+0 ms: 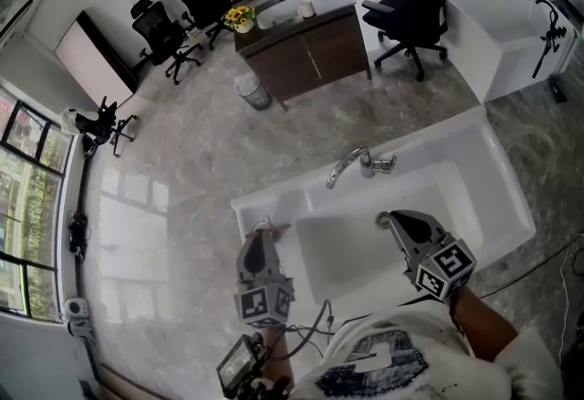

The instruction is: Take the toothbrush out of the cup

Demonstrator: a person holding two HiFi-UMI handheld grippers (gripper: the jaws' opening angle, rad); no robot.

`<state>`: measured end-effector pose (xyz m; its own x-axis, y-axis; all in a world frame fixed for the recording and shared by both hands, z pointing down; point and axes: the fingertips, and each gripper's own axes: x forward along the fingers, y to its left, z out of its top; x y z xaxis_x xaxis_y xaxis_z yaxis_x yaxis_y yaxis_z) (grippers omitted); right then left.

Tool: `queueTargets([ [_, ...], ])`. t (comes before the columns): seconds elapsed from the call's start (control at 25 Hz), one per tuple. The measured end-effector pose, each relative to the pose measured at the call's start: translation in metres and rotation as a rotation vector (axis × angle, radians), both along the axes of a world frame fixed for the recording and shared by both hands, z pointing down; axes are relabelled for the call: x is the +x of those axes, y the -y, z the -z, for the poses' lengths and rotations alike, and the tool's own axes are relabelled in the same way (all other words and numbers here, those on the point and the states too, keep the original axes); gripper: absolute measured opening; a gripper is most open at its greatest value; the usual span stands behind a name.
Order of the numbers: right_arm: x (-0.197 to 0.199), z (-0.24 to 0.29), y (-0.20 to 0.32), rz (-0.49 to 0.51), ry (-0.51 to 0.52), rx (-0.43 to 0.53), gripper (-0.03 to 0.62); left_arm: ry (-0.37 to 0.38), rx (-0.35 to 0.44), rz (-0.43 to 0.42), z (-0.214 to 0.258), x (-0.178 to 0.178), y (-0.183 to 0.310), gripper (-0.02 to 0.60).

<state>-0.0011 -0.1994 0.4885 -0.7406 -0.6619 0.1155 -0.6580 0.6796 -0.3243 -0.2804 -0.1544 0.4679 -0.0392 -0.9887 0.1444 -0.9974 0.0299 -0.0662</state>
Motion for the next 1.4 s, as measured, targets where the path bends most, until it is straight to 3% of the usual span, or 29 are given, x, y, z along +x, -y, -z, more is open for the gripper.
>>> queueTargets([
  [1.4, 0.0031, -0.0062, 0.0009, 0.006, -0.010, -0.019, 0.000, -0.018, -0.003, -0.002, 0.0000, 0.0048, -0.0005, 0.038],
])
